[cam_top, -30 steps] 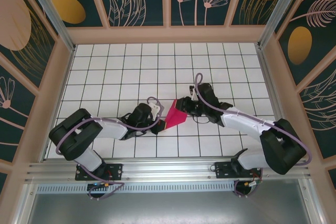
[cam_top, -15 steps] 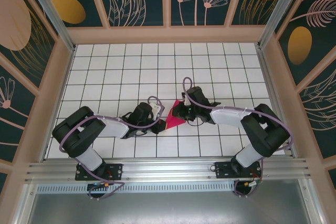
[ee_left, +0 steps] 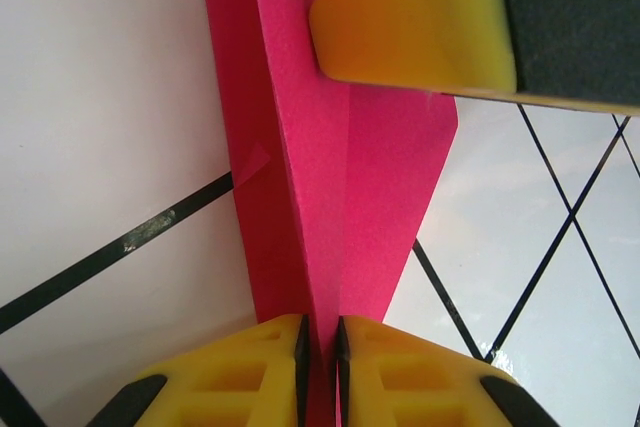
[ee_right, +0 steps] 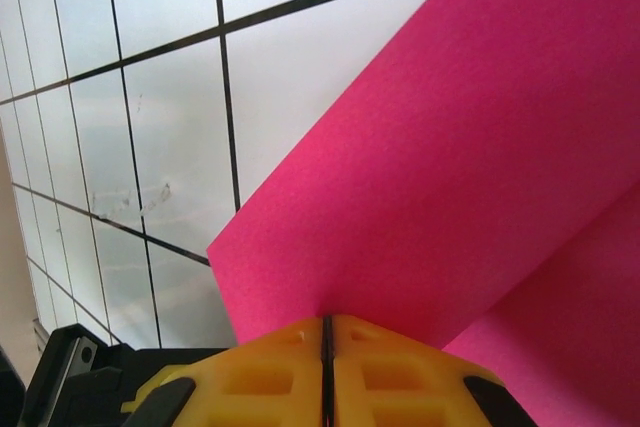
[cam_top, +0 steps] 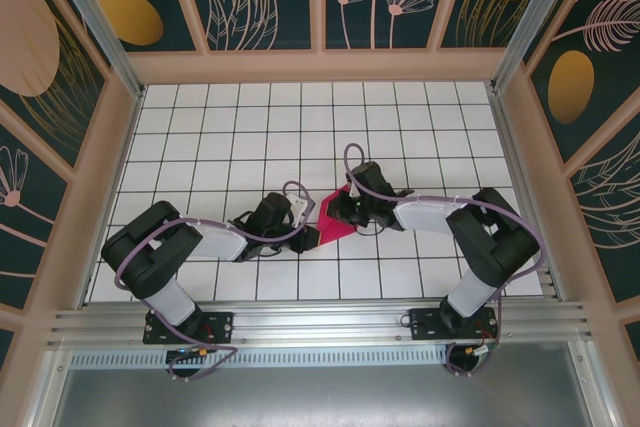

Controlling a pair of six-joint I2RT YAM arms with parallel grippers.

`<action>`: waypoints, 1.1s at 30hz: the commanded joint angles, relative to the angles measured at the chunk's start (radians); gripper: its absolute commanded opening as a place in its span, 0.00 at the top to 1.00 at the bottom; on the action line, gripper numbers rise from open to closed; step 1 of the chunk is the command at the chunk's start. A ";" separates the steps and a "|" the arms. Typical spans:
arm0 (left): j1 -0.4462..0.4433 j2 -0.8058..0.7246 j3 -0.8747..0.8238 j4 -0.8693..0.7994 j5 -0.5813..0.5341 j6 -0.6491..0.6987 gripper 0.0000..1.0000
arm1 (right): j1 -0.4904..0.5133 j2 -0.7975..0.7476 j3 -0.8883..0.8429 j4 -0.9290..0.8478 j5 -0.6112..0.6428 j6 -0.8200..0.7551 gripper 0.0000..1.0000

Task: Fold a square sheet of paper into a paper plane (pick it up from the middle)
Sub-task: Fourth fold the wing at the center of the table.

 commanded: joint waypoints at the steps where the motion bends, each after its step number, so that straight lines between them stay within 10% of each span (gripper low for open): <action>1: 0.007 -0.009 -0.011 -0.018 0.002 0.017 0.86 | -0.007 0.016 0.027 0.000 0.020 0.010 0.89; 7: 0.007 -0.003 -0.011 -0.014 0.009 0.028 1.00 | -0.007 0.029 0.031 -0.028 0.039 0.009 0.89; 33: 0.014 0.173 0.113 -0.070 0.191 0.006 1.00 | -0.010 -0.008 -0.011 -0.016 0.084 0.042 0.88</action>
